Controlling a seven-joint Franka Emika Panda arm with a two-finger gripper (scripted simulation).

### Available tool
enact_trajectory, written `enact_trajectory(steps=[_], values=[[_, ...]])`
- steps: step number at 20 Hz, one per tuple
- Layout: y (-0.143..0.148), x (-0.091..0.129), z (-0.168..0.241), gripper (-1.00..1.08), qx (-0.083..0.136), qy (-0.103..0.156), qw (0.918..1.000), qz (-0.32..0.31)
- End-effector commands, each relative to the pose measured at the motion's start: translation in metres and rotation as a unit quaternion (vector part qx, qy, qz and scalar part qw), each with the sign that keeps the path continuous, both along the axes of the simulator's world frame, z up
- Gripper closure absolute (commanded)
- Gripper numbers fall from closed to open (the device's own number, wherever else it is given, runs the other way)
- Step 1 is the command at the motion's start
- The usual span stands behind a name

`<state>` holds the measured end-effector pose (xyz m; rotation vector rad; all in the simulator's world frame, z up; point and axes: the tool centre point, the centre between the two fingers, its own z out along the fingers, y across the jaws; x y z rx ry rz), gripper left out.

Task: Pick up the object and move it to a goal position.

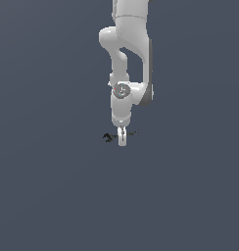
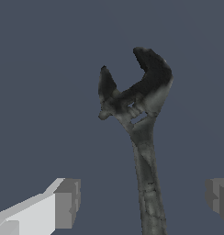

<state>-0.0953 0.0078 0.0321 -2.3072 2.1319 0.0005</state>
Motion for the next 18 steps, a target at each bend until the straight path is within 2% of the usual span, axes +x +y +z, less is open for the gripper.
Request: enact_trajectory(steps=[1,8,9,18], values=[[0.0,0.0,-0.011,-0.92,0.0,0.0,1.0,-0.001],[0.0,0.0,-0.025,-0.92,0.0,0.0,1.0,-0.001],[0.0,0.0,-0.025,1.08,0.0,0.0,1.0,-0.001],[0.0,0.0,-0.025,1.08,0.0,0.0,1.0,-0.001]])
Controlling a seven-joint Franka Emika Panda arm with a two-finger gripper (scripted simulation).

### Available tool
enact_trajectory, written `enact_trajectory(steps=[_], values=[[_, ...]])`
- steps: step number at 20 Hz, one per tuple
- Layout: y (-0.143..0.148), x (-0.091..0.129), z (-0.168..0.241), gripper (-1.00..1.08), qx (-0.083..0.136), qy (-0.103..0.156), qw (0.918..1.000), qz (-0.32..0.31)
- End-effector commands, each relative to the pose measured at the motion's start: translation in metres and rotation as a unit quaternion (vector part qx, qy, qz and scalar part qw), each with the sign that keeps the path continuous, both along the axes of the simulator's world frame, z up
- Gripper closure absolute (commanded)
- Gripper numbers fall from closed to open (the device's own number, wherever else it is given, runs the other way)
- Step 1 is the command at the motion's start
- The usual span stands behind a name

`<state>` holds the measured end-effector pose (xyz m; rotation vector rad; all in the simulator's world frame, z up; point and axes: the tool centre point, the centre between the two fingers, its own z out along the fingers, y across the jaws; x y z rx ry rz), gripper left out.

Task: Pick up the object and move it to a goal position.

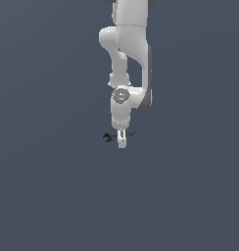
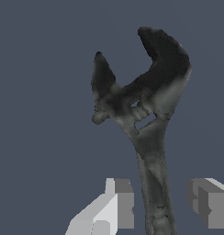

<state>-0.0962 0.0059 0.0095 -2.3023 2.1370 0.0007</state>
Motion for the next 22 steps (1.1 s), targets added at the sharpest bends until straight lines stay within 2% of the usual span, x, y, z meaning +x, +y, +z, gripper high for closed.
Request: enact_trajectory(steps=[1,11,22], values=[[0.001,0.0,0.0,1.08,0.0,0.0,1.0,0.0],[-0.002,0.011,0.025,1.08,0.0,0.0,1.0,0.0],[-0.013,0.048,0.107,1.08,-0.001,0.0,1.0,0.0]])
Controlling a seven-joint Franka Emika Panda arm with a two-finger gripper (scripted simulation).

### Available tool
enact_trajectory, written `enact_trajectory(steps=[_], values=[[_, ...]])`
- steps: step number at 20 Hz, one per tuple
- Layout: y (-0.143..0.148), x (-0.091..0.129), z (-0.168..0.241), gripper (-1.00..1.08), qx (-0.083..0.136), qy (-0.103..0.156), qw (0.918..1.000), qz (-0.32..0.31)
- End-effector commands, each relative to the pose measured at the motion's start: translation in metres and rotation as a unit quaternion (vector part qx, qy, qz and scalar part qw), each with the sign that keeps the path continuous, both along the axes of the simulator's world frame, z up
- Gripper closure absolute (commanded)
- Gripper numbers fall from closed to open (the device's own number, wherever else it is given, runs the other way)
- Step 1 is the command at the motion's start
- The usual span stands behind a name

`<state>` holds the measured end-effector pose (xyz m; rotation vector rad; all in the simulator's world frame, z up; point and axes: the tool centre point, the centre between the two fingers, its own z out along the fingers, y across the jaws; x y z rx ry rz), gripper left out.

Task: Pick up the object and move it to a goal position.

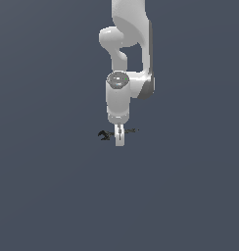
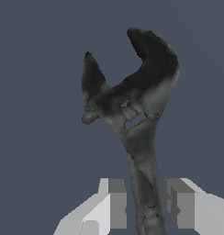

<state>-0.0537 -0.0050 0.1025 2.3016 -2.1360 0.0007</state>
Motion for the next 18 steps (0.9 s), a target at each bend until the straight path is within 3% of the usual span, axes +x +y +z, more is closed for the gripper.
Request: enact_trajectory(steps=[1,10,18], values=[[-0.003,0.01,0.022,1.08,-0.001,0.0,1.0,0.0],[-0.008,0.035,0.072,1.08,0.0,0.0,1.0,0.001],[-0.009,0.043,0.084,1.08,0.001,0.0,1.0,0.001]])
